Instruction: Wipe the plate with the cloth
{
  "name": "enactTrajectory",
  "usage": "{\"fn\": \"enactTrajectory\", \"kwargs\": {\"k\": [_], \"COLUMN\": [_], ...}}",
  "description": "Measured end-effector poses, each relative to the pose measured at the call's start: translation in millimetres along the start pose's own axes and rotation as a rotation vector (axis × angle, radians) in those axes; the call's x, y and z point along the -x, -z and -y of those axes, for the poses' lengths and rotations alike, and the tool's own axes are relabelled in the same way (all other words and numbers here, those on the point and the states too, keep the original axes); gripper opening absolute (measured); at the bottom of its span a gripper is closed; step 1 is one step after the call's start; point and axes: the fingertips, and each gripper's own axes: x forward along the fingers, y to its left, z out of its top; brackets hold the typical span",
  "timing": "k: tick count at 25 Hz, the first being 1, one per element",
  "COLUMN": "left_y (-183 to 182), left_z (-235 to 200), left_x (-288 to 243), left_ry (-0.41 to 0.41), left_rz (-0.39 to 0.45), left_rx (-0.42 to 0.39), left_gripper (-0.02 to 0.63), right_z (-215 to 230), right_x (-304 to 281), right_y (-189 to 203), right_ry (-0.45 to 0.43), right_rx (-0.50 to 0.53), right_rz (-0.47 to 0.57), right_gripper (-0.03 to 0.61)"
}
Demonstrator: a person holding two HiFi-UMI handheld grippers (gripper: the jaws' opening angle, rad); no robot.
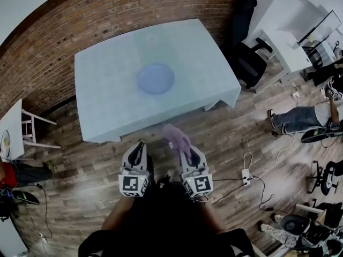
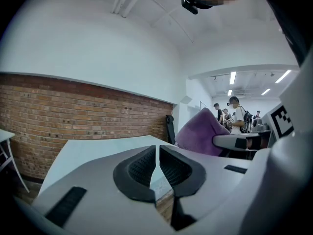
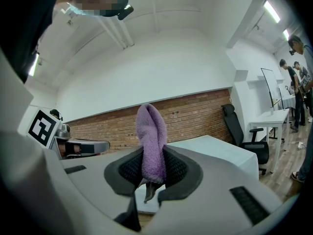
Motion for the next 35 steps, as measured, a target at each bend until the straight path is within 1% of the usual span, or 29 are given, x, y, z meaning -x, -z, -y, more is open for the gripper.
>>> {"fn": "enactTrajectory", "kwargs": {"k": [7,12,21,28,35], "left_y": [8,-6,-23,-22,-23], "left_z": [-22,-50,-120,-175,-209], "left_x": [-46,-90,-163,-209,-252], "left_ry": [0.038,0.064,0.087,0.118,0.165], "left_rz": [-0.018,-0.001,-0.016,-0.052,-0.076], "left_rx": [0.027,0.034,0.056,0.066,0.064], "left_gripper": [0.051,0.051,0.051,0.051,0.051], "right_z": [9,17,27,22,32], "right_x": [-38,-83,-175,-244,-294], "right_y": [6,5,2,1,6], "right_ry": [0.031,0.047,0.078,0.104,0.148], "right_rx": [0.010,0.024,0.031,0.013,0.008], "right_rz": [-0.028,-0.045,-0.087,-0.105,-0.134], "right_gripper": [0.078,0.078,0.078,0.078,0.078]}}
